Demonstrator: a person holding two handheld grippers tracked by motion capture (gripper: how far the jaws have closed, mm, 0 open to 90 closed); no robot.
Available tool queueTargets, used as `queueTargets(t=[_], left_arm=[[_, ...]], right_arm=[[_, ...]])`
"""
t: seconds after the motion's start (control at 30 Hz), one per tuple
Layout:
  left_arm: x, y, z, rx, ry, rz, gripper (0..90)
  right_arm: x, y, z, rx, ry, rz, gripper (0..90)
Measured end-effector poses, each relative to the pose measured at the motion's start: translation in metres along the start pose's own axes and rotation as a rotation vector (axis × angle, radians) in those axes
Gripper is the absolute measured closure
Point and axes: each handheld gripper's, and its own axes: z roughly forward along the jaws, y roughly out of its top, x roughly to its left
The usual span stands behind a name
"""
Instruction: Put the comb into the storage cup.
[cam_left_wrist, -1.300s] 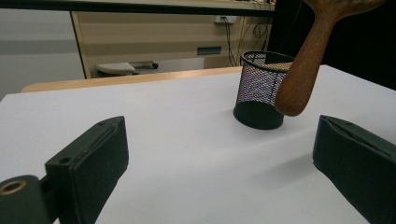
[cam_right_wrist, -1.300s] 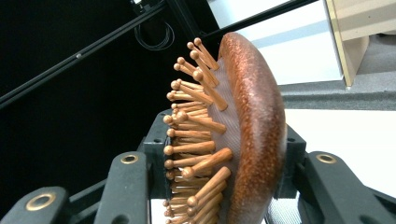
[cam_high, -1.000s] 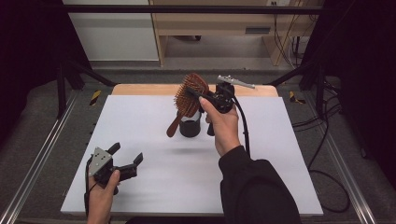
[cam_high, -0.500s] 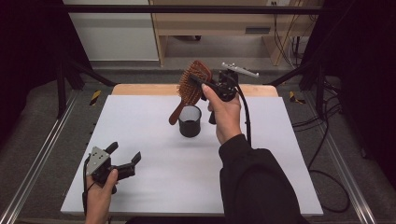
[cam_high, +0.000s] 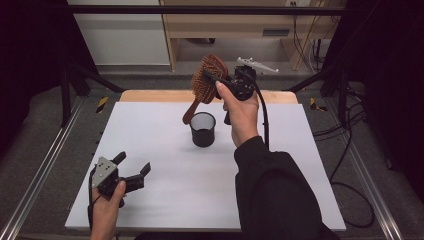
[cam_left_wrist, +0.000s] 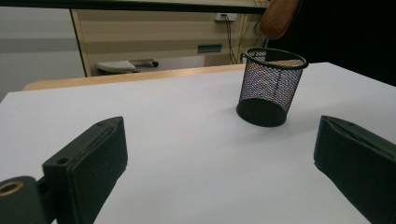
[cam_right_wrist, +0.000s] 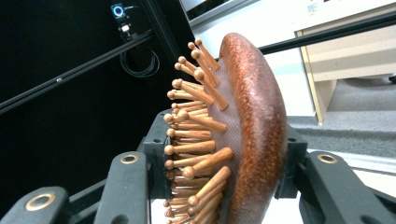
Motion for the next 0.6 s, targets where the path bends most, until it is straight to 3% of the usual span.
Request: queueTargets(t=[0.6], left_arm=[[0.001,0.000,0.000,0.001,-0.003,0.001,3.1]], right_arm=[[-0.008,0.014,-0.008,-0.022,-0.029,-0.008,52.0]])
